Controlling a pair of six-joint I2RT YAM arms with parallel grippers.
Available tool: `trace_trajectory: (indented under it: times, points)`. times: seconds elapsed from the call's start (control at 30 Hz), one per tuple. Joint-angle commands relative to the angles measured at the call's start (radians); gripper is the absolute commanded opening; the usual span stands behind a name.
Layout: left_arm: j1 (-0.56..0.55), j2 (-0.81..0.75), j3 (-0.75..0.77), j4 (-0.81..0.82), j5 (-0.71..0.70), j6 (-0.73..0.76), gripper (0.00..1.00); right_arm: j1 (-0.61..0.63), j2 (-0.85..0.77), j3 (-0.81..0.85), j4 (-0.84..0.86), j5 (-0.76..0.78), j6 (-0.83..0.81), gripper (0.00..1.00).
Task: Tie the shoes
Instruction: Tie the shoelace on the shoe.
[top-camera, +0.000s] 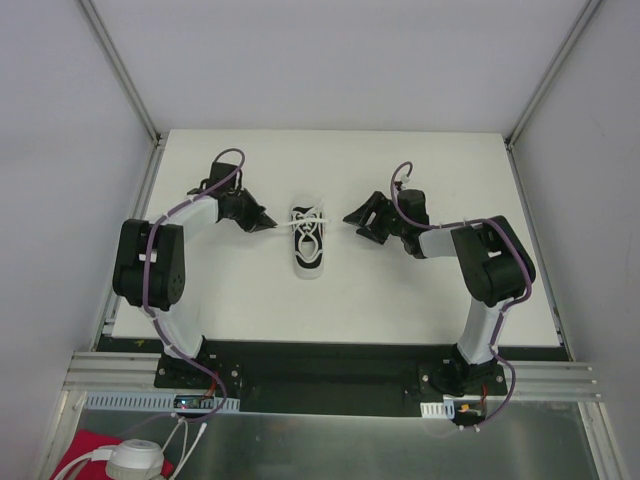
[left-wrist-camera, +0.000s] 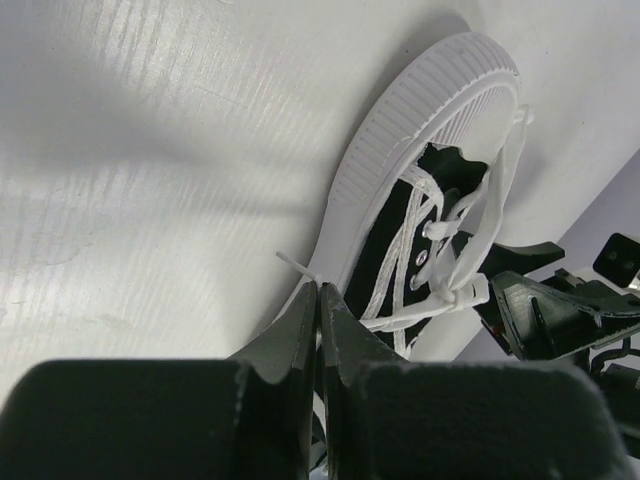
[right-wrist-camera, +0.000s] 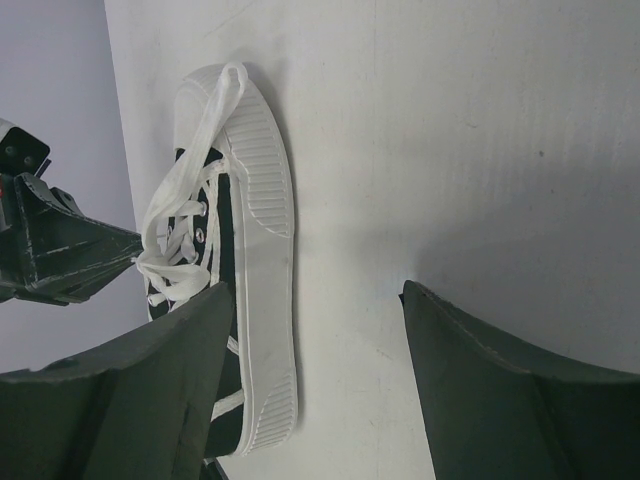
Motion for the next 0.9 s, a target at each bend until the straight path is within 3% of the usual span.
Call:
trace_trajectory:
  times: [0.0,0.8,0.87]
  points:
    - [0.018,-0.064,-0.013,-0.001,-0.025,0.012,0.00,0.008,-0.024,0.032,0.050,0.000,0.004,0.72]
    - [0.042,-0.086,-0.058,-0.001,-0.042,0.017,0.00,0.037,-0.083,0.020,0.156,-0.035,0.031,0.72]
    - [0.042,-0.078,-0.053,-0.002,-0.035,0.027,0.19,0.042,-0.086,0.027,0.157,-0.037,0.031,0.72]
